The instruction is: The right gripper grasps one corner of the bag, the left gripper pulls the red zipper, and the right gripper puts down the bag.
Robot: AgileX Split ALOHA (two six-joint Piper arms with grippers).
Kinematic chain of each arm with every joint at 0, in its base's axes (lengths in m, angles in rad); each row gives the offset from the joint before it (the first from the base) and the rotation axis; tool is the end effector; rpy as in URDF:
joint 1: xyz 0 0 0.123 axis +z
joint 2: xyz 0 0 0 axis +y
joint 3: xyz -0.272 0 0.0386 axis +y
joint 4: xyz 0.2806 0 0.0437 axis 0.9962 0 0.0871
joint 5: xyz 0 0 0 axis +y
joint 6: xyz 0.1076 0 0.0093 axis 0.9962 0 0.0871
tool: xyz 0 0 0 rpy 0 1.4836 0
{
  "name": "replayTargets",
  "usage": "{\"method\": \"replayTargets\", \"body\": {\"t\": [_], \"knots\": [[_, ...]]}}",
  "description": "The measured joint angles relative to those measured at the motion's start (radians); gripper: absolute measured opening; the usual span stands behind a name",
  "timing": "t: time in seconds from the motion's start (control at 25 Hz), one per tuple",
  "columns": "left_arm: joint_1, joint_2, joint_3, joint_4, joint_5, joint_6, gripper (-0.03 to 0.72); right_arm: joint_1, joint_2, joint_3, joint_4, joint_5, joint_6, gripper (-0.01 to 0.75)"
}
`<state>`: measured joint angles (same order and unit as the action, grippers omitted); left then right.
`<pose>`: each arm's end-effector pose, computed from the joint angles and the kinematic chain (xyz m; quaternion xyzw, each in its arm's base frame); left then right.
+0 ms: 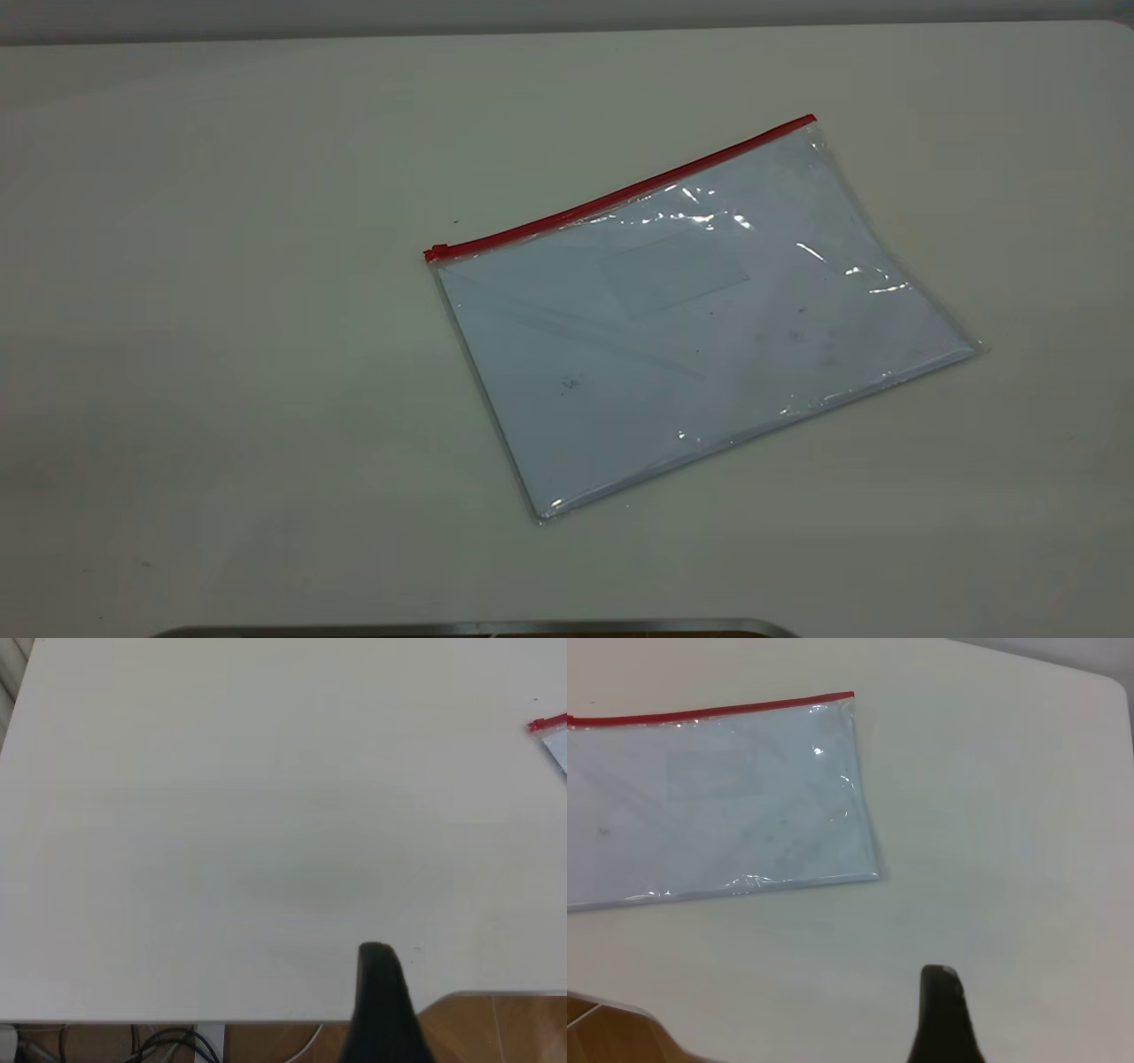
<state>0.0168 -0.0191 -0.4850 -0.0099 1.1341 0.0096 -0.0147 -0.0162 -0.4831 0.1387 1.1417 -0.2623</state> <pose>0.0443 -0.0002 0.2743 -0.0028 0.8708 0.0016 0.4917 0.0442 0.0129 0.2737 -0.1130 0.8644 0.0014 0.4900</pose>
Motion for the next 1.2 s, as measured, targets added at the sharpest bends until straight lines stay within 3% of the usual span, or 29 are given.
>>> {"method": "replayTargets", "body": {"t": [0.4,1.2], "knots": [[0.000,0.000,0.000,-0.001,0.000,0.000,0.588,0.005,0.000,0.000,-0.139,-0.007,0.205,0.562],[0.000,0.000,0.000,-0.001,0.001,0.000,0.588,0.005,0.000,0.001,-0.154,-0.007,0.215,0.562]]}}
